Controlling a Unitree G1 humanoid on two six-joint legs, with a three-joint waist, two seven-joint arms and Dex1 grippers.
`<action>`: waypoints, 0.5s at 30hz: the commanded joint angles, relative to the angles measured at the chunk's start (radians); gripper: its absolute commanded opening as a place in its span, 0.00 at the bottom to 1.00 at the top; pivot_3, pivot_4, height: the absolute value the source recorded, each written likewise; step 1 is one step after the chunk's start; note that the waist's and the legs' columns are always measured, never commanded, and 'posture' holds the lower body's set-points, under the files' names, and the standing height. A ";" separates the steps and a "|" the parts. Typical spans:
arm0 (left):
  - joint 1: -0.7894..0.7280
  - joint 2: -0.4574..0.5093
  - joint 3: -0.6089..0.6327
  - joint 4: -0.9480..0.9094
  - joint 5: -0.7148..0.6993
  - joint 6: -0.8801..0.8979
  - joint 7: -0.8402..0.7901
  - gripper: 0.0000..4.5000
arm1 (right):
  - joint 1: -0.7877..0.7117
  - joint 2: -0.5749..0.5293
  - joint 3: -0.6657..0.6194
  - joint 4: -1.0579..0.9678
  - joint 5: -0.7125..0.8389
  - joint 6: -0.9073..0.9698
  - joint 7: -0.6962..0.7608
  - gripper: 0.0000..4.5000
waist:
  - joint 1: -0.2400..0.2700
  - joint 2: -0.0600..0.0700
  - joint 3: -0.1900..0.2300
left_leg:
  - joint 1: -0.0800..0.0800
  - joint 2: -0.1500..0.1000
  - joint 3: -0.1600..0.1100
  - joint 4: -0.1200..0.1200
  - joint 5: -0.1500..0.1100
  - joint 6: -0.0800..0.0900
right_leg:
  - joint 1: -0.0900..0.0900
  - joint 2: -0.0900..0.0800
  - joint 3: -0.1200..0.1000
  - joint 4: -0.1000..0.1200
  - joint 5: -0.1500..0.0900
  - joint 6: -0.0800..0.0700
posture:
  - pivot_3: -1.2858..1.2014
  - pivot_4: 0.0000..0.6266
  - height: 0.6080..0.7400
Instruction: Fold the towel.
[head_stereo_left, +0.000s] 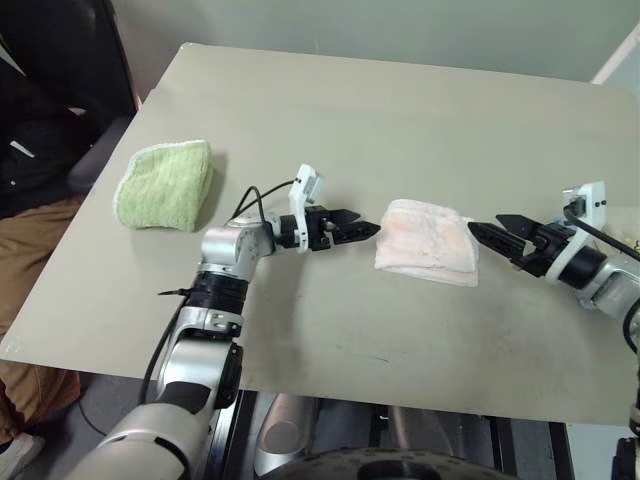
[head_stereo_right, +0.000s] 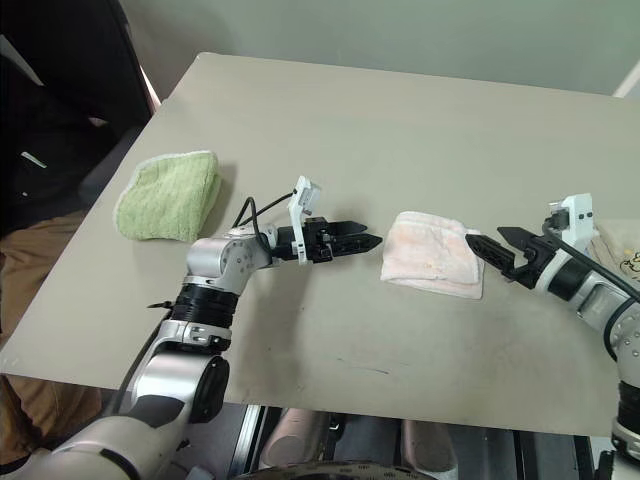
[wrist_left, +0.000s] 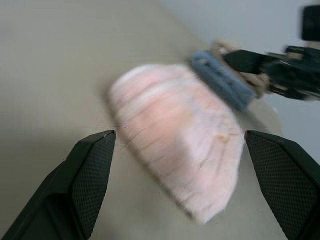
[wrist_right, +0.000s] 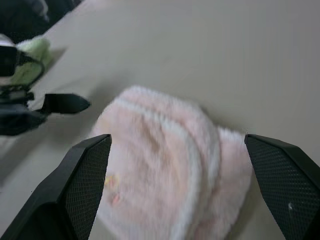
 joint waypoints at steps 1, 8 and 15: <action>-0.034 -0.012 0.030 -0.036 -0.051 0.165 0.081 0.99 | -0.010 -0.023 -0.033 0.009 0.019 0.011 0.035 1.00 | 0.000 0.000 0.000 | 0.000 0.000 0.000 0.000 0.000 0.000 | 0.000 0.000 0.000 0.000 0.000 0.000 | 0.52 0.24 1.00; -0.061 -0.150 0.175 0.010 -0.154 0.472 0.276 0.99 | -0.016 -0.018 -0.042 0.017 0.021 0.037 0.024 1.00 | 0.002 0.000 0.000 | 0.000 0.000 0.001 0.000 0.005 -0.006 | 0.001 0.000 0.000 0.000 0.001 0.003 | 0.52 0.24 1.00; -0.126 -0.261 0.308 0.111 -0.157 0.589 0.456 0.99 | 0.010 -0.022 -0.085 0.000 0.030 0.076 0.016 1.00 | 0.009 0.000 0.000 | 0.002 -0.001 0.001 0.000 0.006 -0.005 | 0.003 0.000 0.001 0.000 -0.002 0.009 | 0.52 0.24 1.00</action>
